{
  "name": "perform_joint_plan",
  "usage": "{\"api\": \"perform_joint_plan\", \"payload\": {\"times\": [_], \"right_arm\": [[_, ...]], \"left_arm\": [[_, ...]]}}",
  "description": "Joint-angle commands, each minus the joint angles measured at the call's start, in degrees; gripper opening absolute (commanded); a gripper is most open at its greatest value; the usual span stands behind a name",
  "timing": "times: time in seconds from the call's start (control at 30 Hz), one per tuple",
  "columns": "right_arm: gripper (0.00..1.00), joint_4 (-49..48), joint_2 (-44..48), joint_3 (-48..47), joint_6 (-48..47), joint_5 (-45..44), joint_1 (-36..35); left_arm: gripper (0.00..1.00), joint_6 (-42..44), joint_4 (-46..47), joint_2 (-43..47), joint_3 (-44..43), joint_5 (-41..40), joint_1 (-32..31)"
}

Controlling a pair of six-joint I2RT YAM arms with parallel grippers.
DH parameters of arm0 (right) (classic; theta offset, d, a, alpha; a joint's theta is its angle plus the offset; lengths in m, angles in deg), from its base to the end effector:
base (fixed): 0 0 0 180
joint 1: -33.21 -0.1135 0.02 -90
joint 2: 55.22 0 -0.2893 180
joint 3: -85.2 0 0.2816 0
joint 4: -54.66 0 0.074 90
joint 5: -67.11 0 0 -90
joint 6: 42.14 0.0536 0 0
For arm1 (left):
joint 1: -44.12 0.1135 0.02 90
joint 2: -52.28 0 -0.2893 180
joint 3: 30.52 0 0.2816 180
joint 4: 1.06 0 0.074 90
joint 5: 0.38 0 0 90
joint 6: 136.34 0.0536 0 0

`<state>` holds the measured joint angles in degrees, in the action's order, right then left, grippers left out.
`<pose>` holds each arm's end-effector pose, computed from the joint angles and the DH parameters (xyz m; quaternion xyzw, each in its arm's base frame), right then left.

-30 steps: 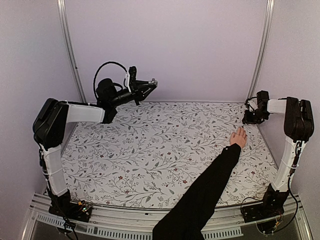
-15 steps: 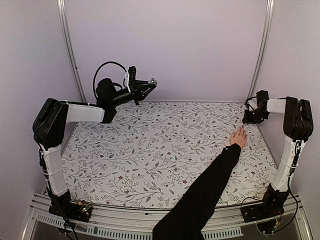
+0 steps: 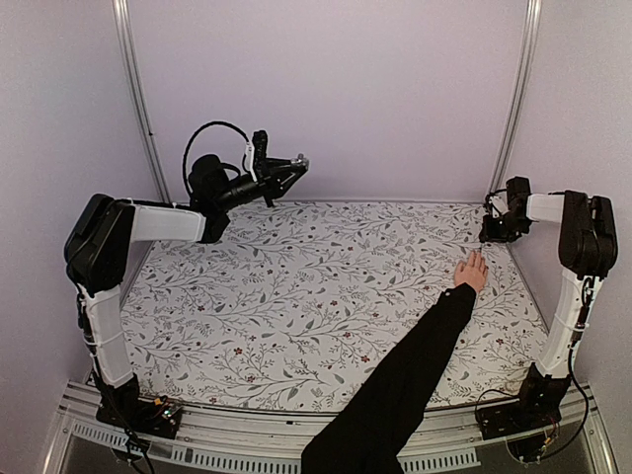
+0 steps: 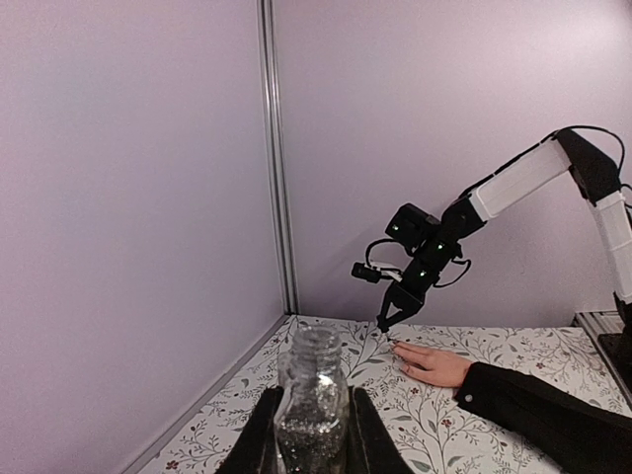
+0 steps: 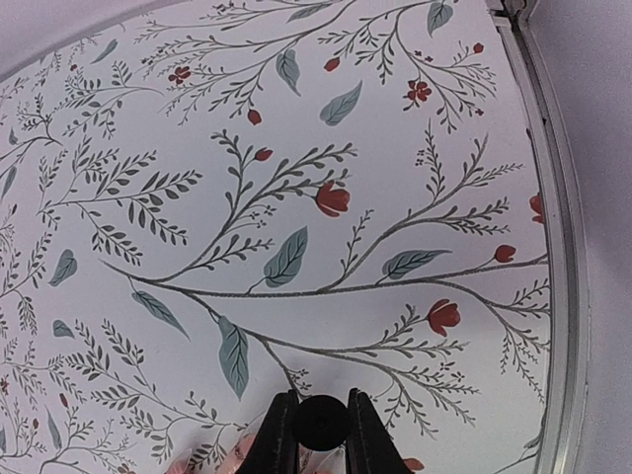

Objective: Paint the nails
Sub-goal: Paint the nail polish on the nail.

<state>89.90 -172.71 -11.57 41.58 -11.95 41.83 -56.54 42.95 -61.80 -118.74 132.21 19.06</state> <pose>0.4838 -0.0631 0.1656 -0.0085 0.9522 0.0526 0.3007 0.4369 -0.2443 0.2901 0.3623 0.5040 -0.4316 0.6545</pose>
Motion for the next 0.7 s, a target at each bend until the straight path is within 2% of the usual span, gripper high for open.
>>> {"api": "perform_joint_plan", "payload": {"times": [0.0,0.67], "right_arm": [[0.0,0.5,1.5,-1.9,-0.1,-1.0,-0.4],[0.0,-0.8,7.4,2.0,-1.2,3.1,-0.1]], "left_arm": [[0.0,-0.5,1.9,0.0,0.0,-0.2,0.7],[0.0,-0.6,2.1,1.2,1.3,0.0,0.6]]}}
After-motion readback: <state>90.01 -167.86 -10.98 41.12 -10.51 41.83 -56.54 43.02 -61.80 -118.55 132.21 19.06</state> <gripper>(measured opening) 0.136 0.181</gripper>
